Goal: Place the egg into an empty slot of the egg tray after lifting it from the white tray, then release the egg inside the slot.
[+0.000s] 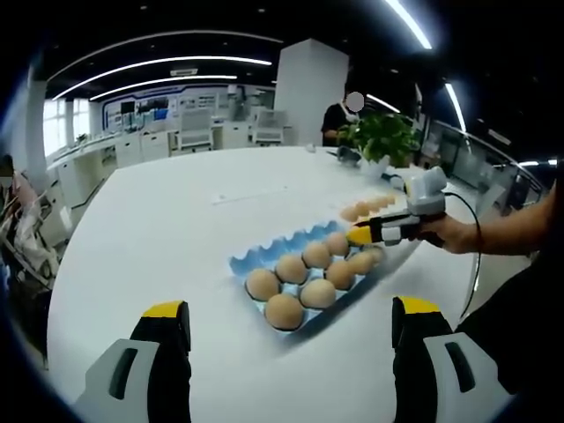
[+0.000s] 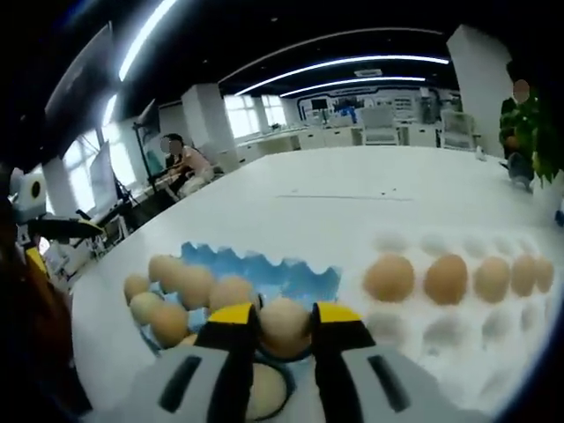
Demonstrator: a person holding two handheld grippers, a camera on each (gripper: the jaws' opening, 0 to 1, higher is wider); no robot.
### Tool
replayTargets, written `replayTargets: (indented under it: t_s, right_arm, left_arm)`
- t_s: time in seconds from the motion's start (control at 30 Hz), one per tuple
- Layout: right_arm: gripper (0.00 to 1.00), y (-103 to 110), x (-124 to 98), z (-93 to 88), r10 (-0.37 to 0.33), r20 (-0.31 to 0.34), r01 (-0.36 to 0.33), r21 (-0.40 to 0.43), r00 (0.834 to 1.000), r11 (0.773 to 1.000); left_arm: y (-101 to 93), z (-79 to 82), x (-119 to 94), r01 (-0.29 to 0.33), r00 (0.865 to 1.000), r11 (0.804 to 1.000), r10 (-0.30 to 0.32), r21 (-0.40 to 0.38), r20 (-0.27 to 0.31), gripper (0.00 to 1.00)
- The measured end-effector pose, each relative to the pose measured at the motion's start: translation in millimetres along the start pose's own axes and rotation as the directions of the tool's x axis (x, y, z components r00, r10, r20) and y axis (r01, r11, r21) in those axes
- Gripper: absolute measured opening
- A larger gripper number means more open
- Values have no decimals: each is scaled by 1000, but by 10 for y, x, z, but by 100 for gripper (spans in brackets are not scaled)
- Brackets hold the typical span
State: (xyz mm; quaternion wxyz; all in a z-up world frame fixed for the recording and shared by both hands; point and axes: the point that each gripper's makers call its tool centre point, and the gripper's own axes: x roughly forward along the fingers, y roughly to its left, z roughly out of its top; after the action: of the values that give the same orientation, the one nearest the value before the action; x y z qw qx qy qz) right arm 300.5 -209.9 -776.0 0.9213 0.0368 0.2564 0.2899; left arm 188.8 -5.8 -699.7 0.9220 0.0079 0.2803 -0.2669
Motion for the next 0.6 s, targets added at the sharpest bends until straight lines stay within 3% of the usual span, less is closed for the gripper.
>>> replayTargets:
  t_s: [0.37, 0.6]
  right_arm:
    - [25, 12, -4, -21, -2, 1, 2, -81, 1000, 997]
    - [27, 22, -54, -31, 3, 7, -3, -48, 1000, 999]
  left_arm:
    - [16, 4, 7, -4, 1000, 1000, 4, 3, -4, 95]
    - [10, -23, 2, -4, 1000, 1000, 4, 9, -13, 95]
